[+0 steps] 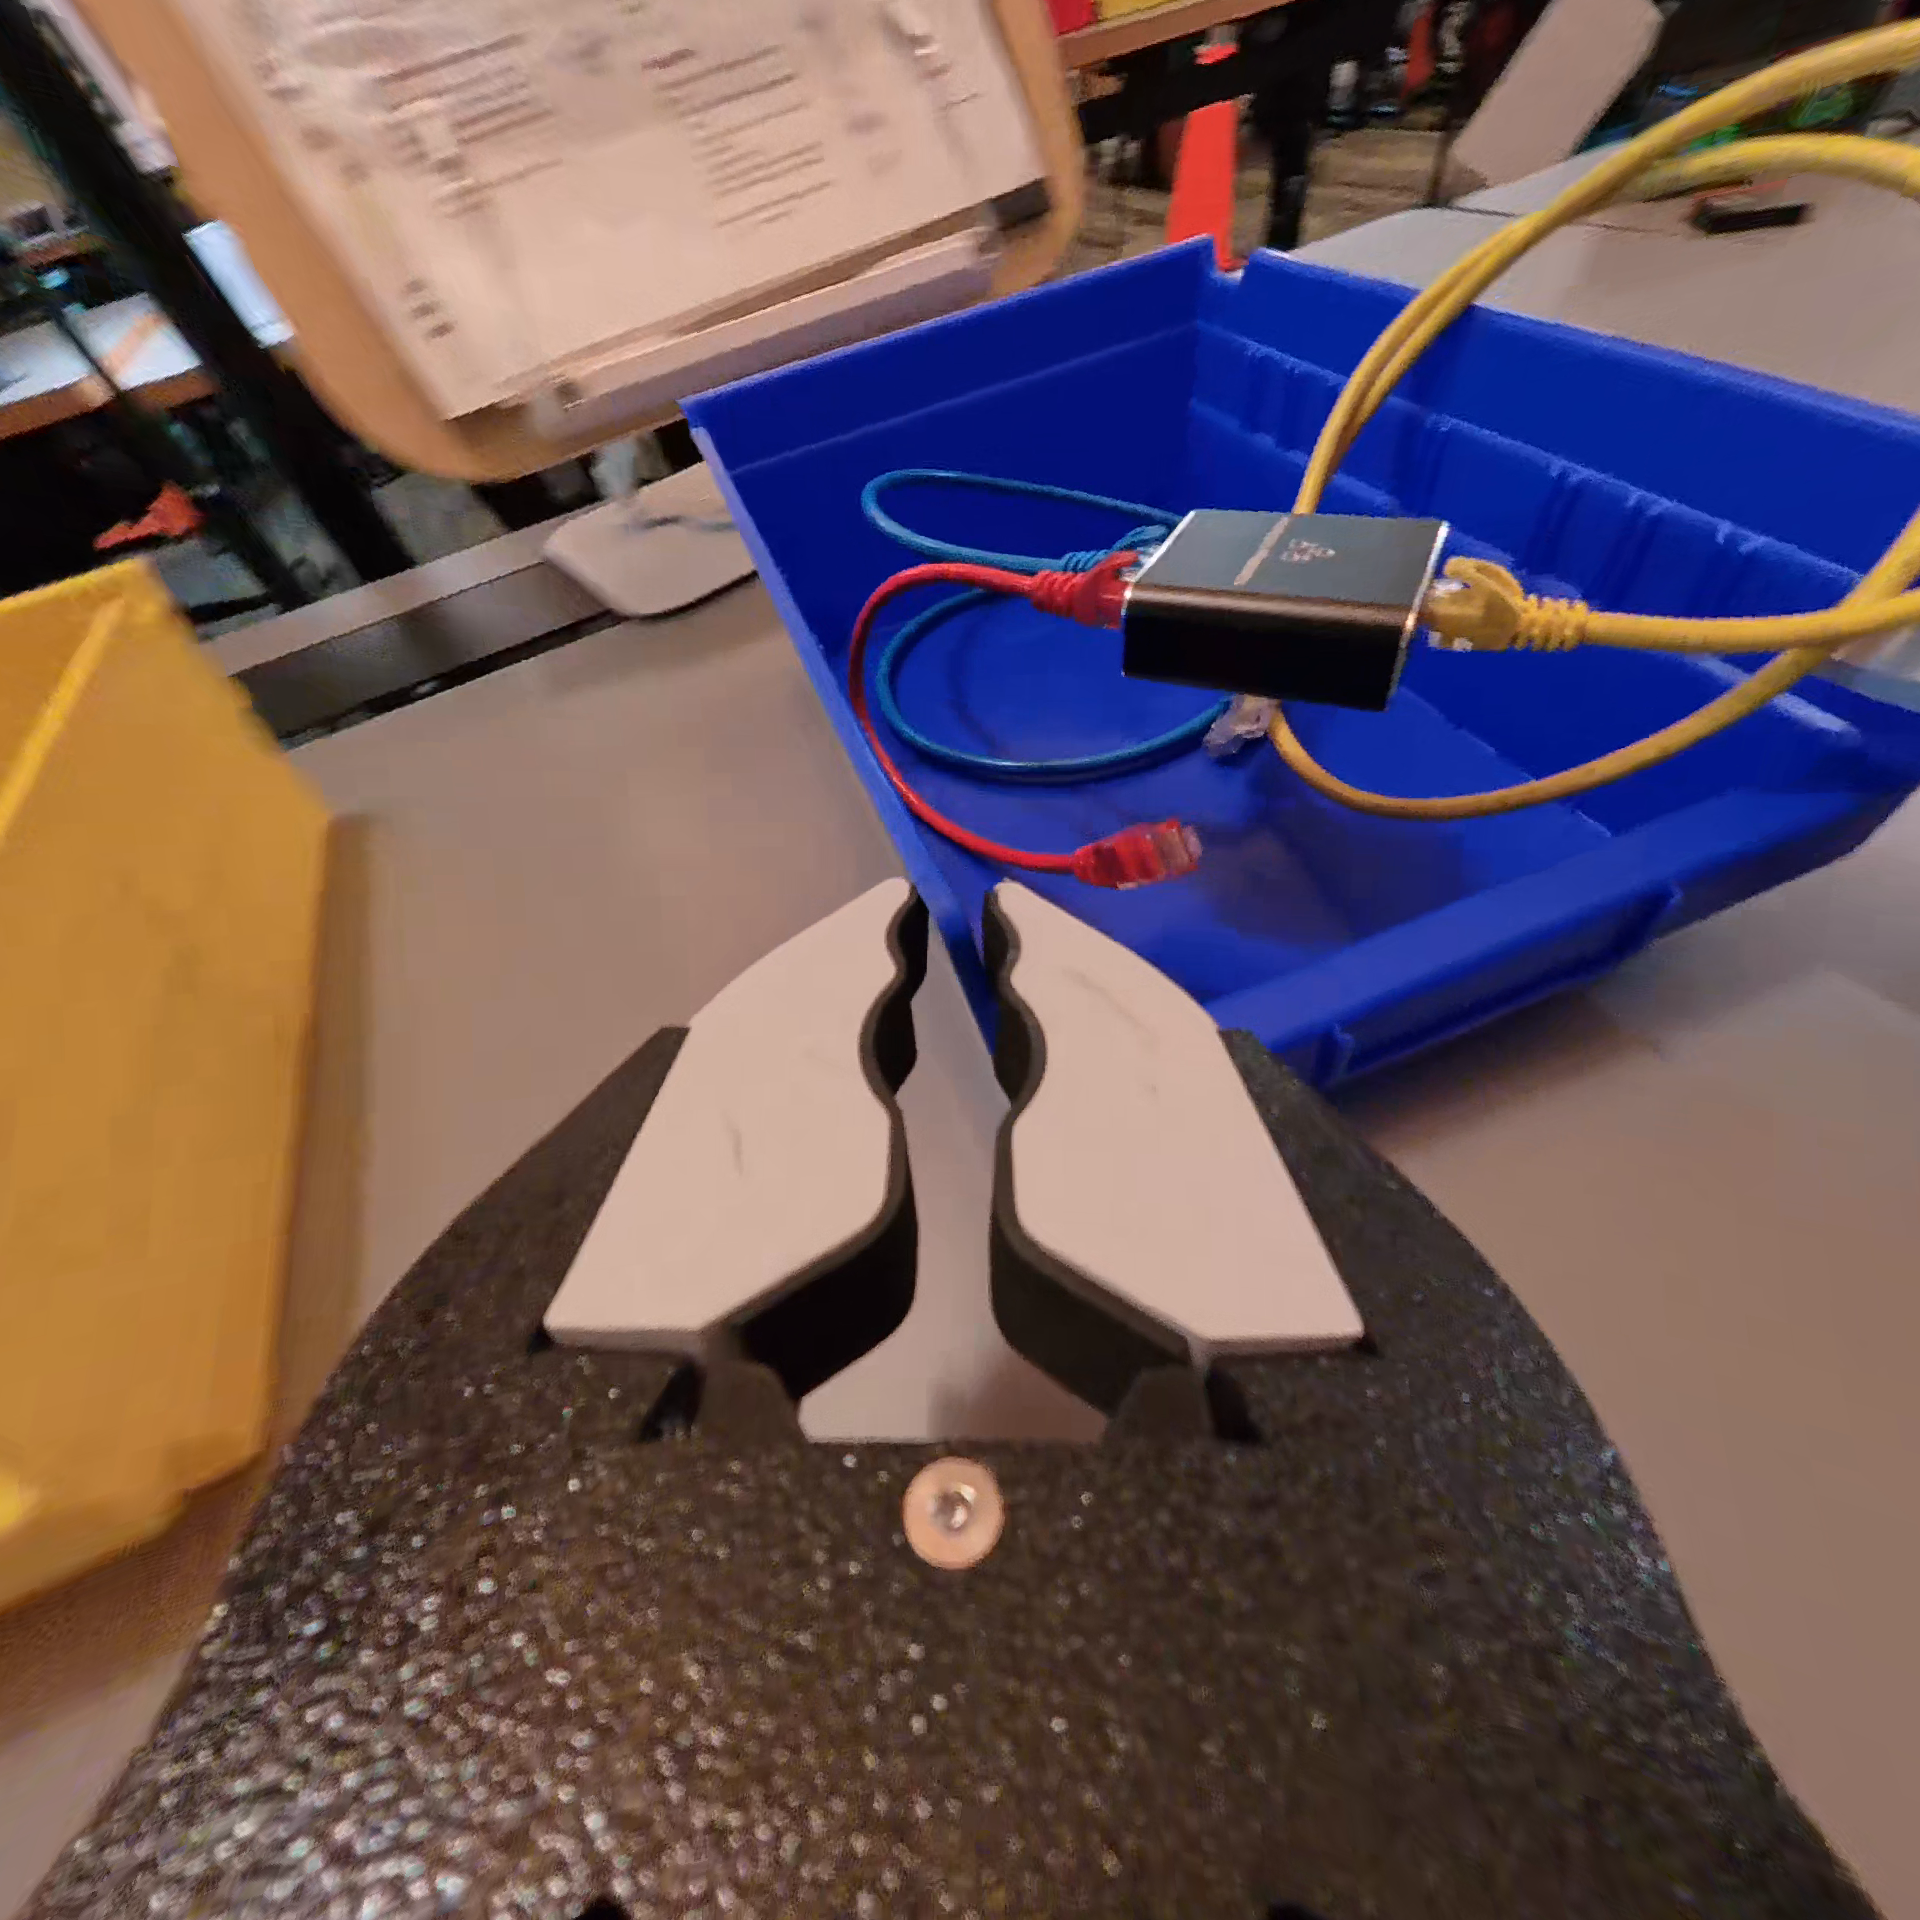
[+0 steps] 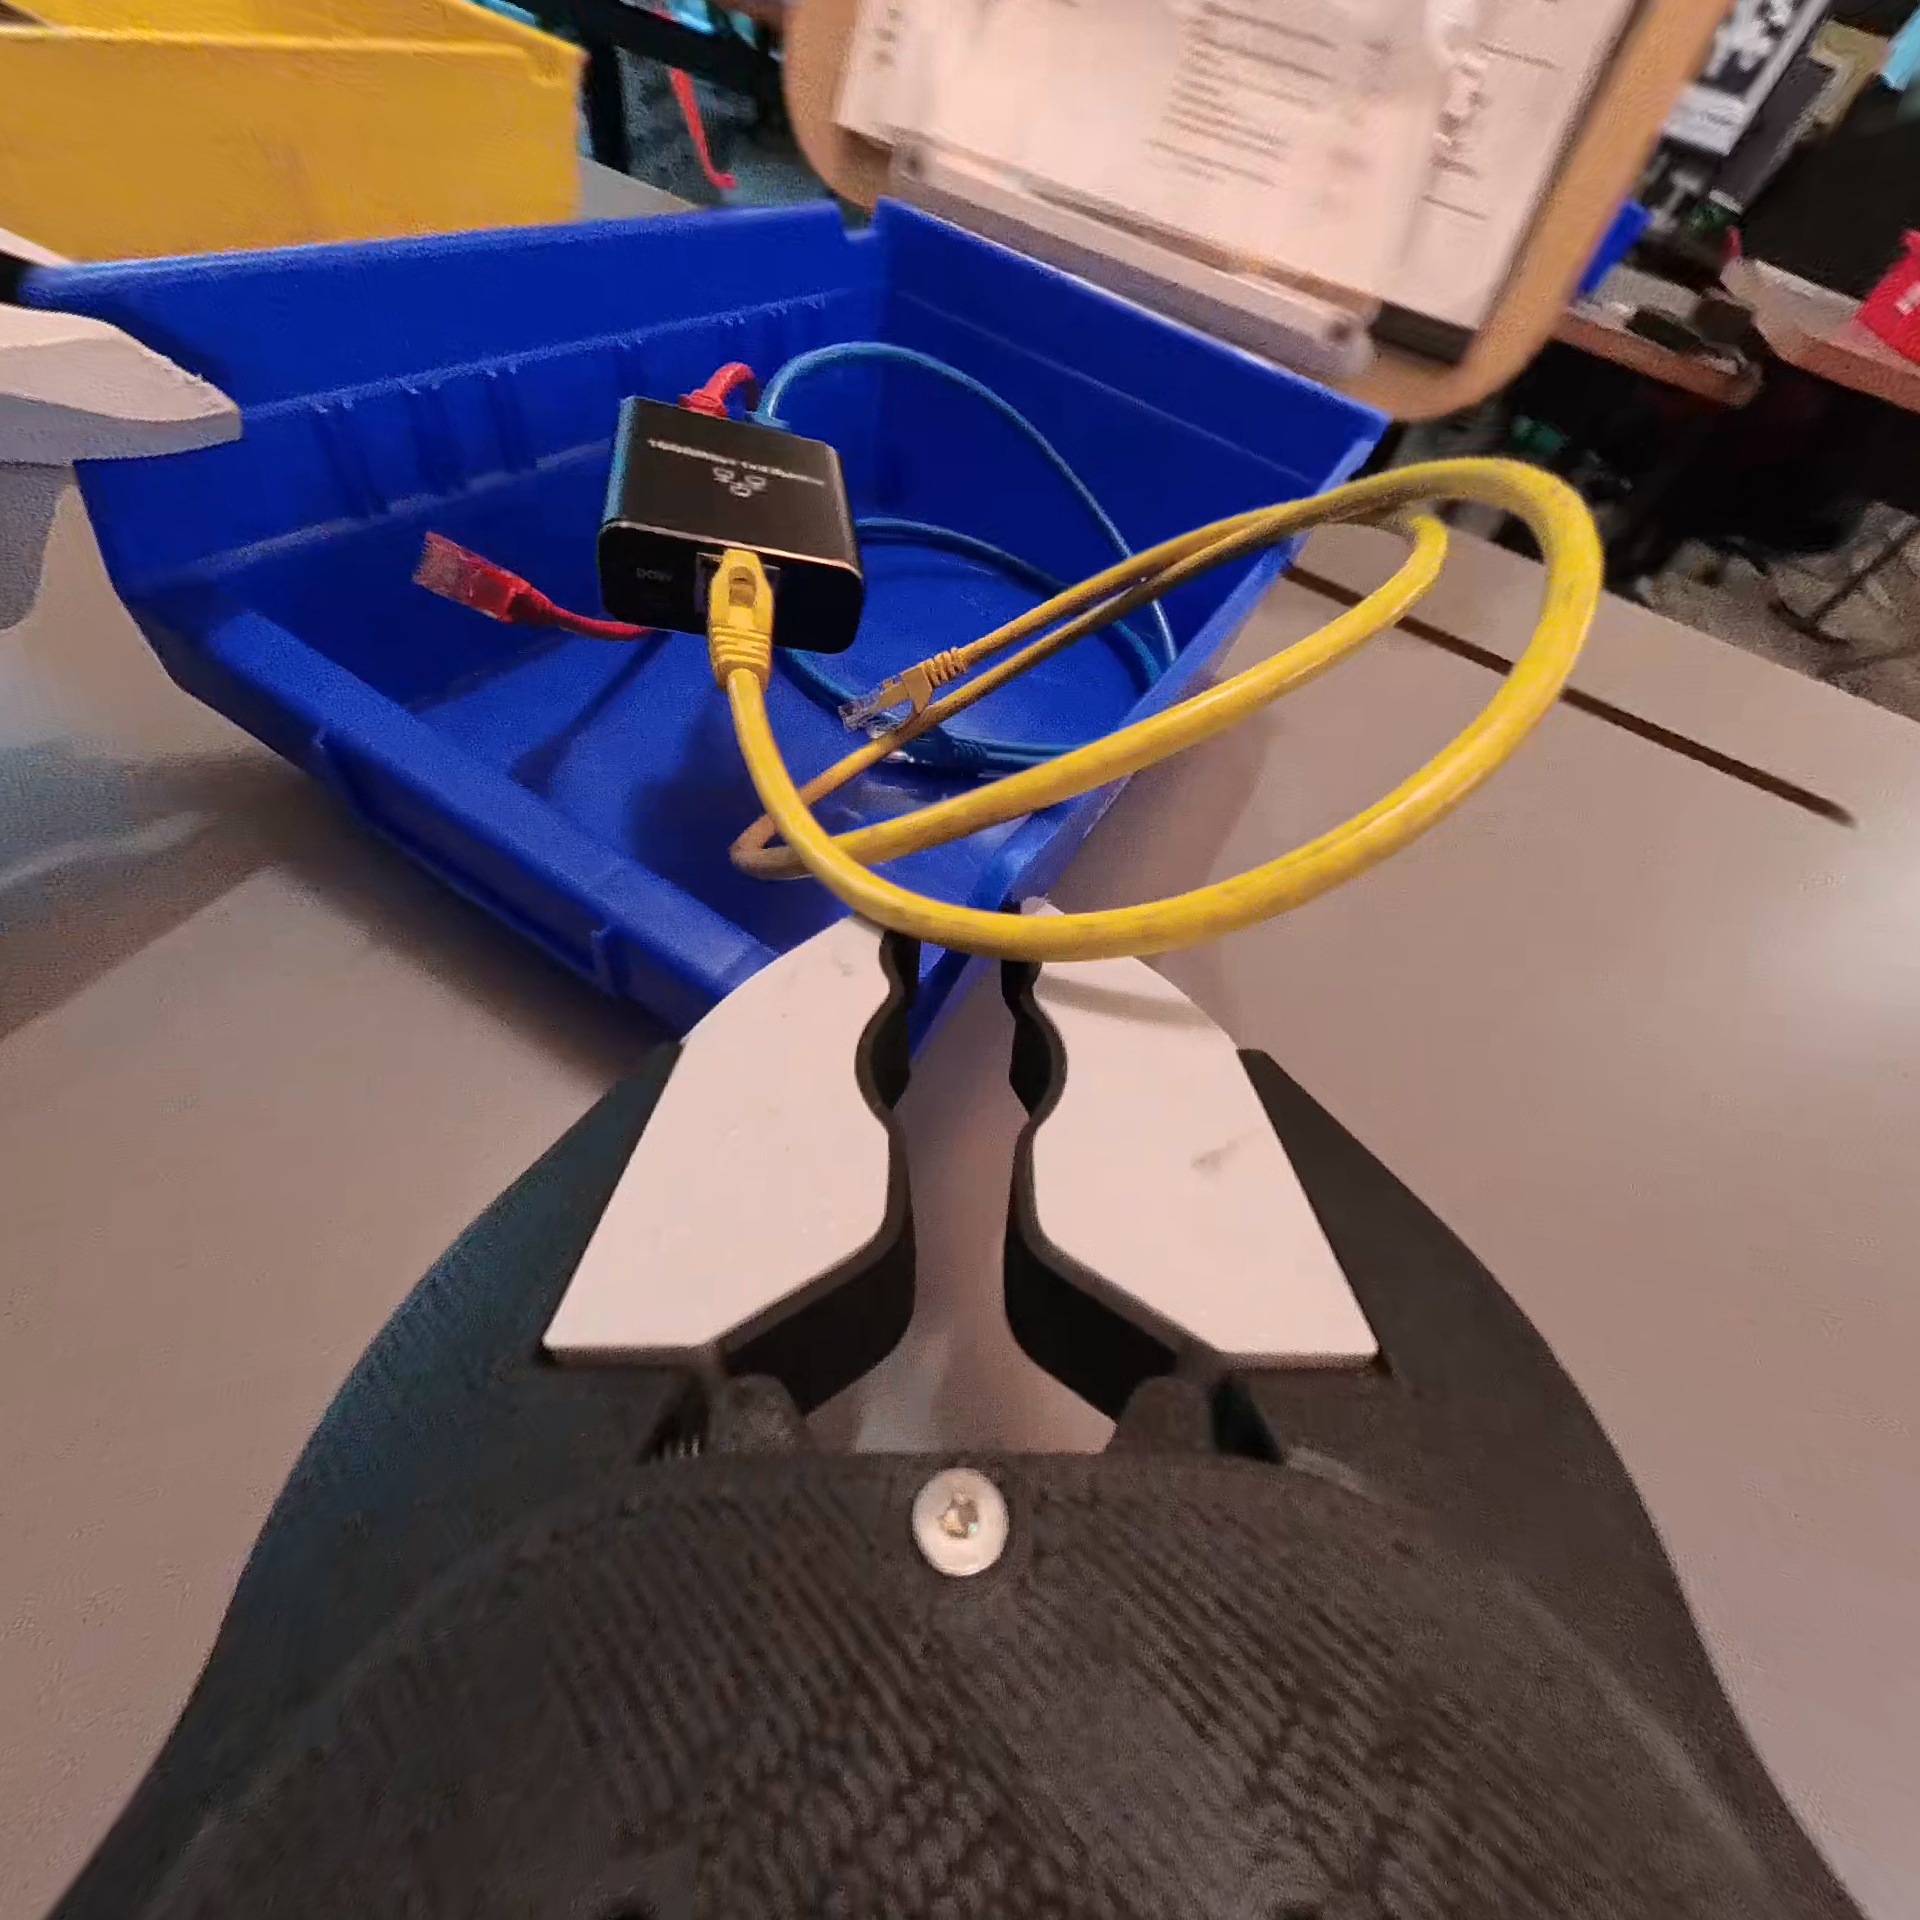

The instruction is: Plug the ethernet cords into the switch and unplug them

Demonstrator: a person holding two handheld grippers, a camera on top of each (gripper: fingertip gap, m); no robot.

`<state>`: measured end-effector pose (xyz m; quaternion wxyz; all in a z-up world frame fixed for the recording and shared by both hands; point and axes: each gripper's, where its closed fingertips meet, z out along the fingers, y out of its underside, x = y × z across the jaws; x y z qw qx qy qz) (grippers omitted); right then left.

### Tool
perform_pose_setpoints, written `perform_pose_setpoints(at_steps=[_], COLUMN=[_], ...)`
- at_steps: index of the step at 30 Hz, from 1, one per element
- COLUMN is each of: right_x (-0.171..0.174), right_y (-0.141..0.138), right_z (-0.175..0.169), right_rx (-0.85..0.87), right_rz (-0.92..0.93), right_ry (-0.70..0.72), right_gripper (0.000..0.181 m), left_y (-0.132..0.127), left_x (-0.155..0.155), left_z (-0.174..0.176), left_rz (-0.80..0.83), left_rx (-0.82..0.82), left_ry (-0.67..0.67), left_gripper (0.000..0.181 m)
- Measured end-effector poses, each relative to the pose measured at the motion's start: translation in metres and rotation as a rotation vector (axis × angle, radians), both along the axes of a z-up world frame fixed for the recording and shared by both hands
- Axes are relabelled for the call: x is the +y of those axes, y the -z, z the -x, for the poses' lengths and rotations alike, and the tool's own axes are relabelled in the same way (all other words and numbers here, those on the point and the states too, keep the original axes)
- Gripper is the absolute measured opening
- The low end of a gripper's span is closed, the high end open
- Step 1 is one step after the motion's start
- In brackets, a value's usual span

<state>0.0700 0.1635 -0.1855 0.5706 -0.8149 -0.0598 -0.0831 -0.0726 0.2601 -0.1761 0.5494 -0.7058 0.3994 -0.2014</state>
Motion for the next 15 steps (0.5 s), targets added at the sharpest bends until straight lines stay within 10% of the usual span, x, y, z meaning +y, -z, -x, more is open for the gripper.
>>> perform_pose_setpoints(at_steps=[8, 15], right_x=[0.028, -0.019], right_y=[0.005, -0.001], right_z=[0.054, 0.008], right_rx=[0.025, 0.043], right_rz=[0.028, 0.156], right_ry=[-0.136, -0.09], right_gripper=[0.036, 0.046], left_y=[-0.026, -0.043], left_x=[0.029, 0.158], left_z=[0.09, 0.292], left_rz=[-0.009, -0.038], left_rx=[-0.051, 0.09], left_ry=[0.021, -0.556], left_gripper=[0.018, 0.05])
